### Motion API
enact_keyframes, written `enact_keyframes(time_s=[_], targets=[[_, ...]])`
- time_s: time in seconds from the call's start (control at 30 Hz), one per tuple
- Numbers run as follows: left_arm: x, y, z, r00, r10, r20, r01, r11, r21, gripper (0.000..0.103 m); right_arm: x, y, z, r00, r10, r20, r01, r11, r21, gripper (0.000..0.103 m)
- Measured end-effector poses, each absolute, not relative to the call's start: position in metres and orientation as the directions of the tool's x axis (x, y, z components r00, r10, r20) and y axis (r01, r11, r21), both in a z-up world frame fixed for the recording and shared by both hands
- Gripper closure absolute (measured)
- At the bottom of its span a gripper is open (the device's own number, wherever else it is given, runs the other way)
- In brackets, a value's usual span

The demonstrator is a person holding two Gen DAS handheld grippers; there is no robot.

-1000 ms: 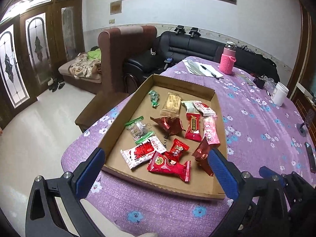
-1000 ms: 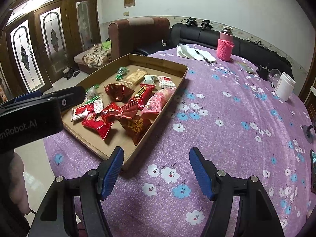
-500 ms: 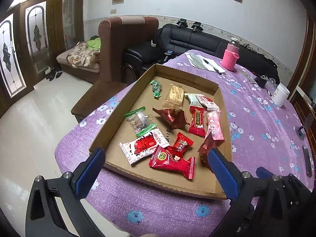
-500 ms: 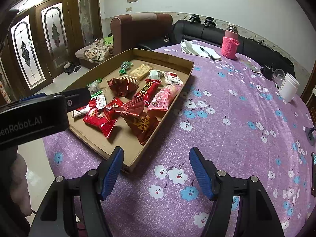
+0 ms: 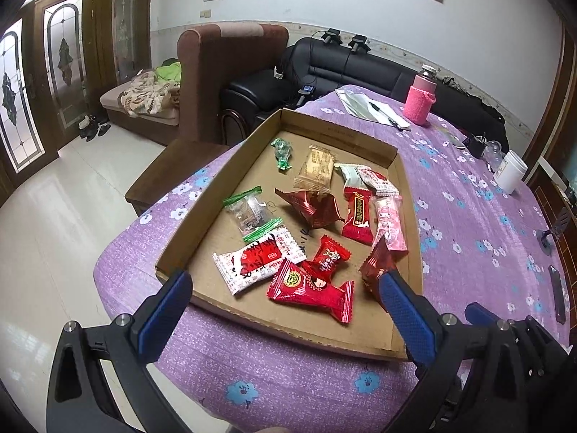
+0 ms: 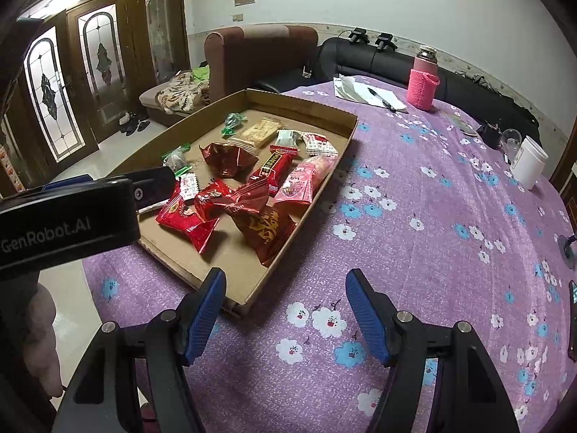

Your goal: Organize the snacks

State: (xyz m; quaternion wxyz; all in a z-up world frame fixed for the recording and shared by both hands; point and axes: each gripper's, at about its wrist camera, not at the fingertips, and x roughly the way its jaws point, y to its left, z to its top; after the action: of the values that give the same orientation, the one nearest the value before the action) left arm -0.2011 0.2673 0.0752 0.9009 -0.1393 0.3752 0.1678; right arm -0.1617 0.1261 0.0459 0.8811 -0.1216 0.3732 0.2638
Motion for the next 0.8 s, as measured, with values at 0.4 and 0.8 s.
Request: enact_keyframes(time_s=[0.4,0.8], targets=[[-0.199,0.2675,0.0706,0.654,0.179,-0.736,-0.408,0.902,-0.143,0.0,-0.1631,0.1255,0.0449,0.579,0.386,-0.718,-0.559,0.829,-0.005,0.03],[-0.1996,0.2686,0.0714,0.658,0.188,-0.729,-0.418,0.897,-0.146,0.0,-0.1641,0.1262,0.0445,0.579,0.389,-0.716,-0.565,0.825,-0.009,0.029]])
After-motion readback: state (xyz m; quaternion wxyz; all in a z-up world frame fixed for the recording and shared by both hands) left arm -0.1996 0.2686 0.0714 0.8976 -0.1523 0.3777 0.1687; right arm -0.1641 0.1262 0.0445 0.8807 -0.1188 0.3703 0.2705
